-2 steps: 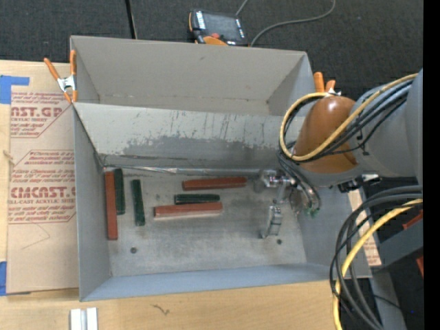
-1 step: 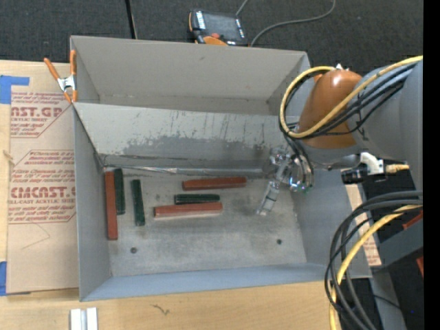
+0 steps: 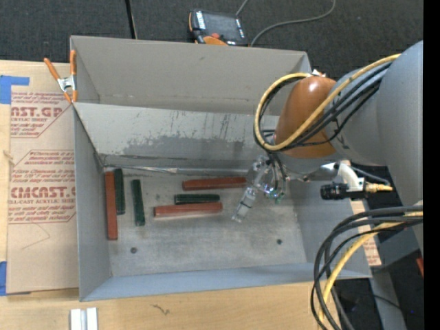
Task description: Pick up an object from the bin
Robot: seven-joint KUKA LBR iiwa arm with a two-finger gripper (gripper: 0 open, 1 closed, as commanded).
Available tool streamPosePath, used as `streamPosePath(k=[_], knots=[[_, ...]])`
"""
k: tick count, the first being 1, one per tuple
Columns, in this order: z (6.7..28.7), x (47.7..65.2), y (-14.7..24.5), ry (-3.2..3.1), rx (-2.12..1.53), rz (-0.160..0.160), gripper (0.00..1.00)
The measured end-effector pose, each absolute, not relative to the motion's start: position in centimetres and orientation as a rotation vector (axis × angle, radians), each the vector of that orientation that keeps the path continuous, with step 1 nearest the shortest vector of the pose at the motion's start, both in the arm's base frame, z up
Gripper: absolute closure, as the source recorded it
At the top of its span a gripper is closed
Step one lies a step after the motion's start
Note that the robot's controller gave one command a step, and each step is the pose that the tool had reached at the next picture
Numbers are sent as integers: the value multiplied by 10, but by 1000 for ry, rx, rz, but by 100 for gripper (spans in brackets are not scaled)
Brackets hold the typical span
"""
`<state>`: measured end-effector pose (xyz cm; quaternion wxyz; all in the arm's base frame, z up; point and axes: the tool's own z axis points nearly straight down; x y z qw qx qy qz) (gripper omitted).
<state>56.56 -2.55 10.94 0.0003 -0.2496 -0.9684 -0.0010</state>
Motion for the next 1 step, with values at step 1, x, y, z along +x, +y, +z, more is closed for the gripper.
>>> streamPosePath(k=[1], knots=[[71, 549, 68, -3138, -262, -3, 0]])
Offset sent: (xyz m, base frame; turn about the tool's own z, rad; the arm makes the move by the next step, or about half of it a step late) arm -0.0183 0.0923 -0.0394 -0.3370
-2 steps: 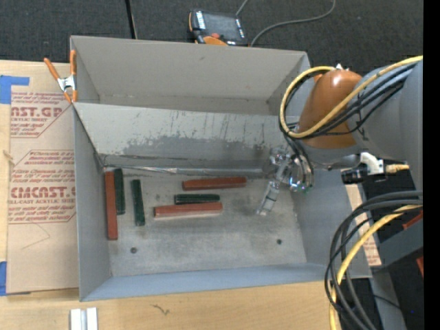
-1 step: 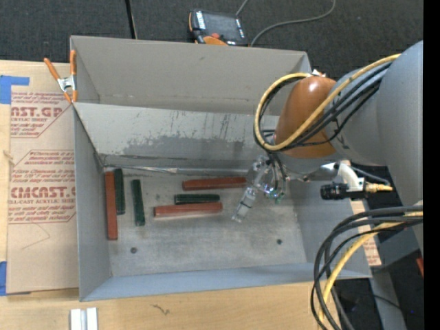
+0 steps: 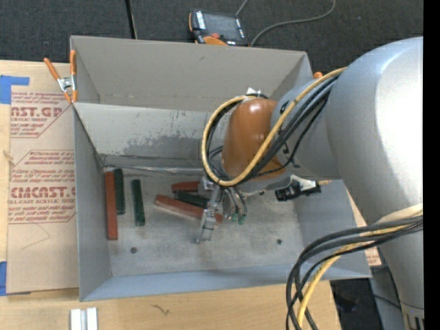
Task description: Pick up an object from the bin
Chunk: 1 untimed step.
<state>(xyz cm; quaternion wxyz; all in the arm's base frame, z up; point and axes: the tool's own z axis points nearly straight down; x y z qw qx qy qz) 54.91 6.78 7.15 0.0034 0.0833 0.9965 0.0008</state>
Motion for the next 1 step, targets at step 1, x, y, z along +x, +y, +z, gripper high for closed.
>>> streamPosePath(k=[1], knots=[[71, 529, 100, 3131, 142, 2, 0]])
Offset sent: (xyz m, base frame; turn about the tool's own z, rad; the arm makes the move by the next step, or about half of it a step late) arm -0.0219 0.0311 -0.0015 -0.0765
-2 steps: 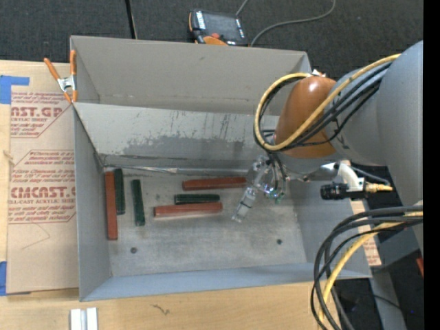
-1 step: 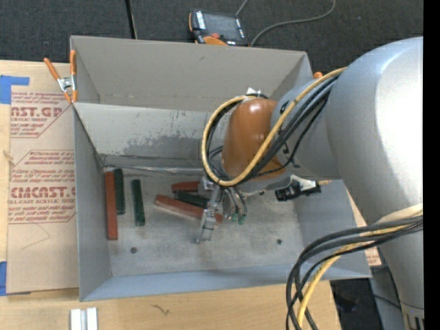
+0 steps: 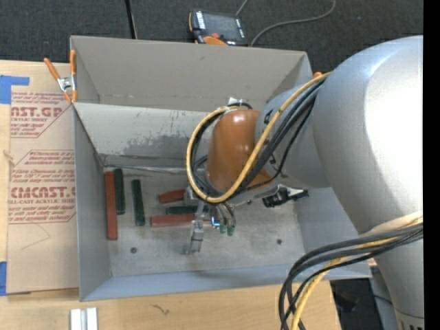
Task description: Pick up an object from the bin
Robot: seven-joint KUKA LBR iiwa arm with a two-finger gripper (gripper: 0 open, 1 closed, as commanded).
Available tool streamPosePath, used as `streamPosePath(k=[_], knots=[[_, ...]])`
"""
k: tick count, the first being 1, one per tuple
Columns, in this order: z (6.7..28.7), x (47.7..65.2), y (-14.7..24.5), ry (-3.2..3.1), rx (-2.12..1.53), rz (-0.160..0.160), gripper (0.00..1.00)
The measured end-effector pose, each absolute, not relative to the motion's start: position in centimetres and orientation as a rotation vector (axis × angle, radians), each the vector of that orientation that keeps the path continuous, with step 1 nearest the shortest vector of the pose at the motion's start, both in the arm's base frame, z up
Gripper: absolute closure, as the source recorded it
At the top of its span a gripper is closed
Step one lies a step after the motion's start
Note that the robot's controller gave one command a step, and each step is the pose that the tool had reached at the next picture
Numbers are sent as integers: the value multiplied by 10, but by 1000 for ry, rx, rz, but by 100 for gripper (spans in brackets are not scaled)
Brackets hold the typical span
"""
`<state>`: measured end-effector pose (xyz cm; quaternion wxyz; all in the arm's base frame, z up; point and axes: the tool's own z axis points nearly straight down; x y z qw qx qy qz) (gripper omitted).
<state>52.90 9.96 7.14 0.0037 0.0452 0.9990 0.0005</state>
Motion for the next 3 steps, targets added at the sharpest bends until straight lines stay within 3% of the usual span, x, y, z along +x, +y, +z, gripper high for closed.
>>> streamPosePath(k=[1, 2, 3], knots=[[70, 527, 99, 3137, 142, 0, 100], [135, 529, 100, 3133, 143, 3, 100], [166, 530, 100, 3134, 143, 3, 100]])
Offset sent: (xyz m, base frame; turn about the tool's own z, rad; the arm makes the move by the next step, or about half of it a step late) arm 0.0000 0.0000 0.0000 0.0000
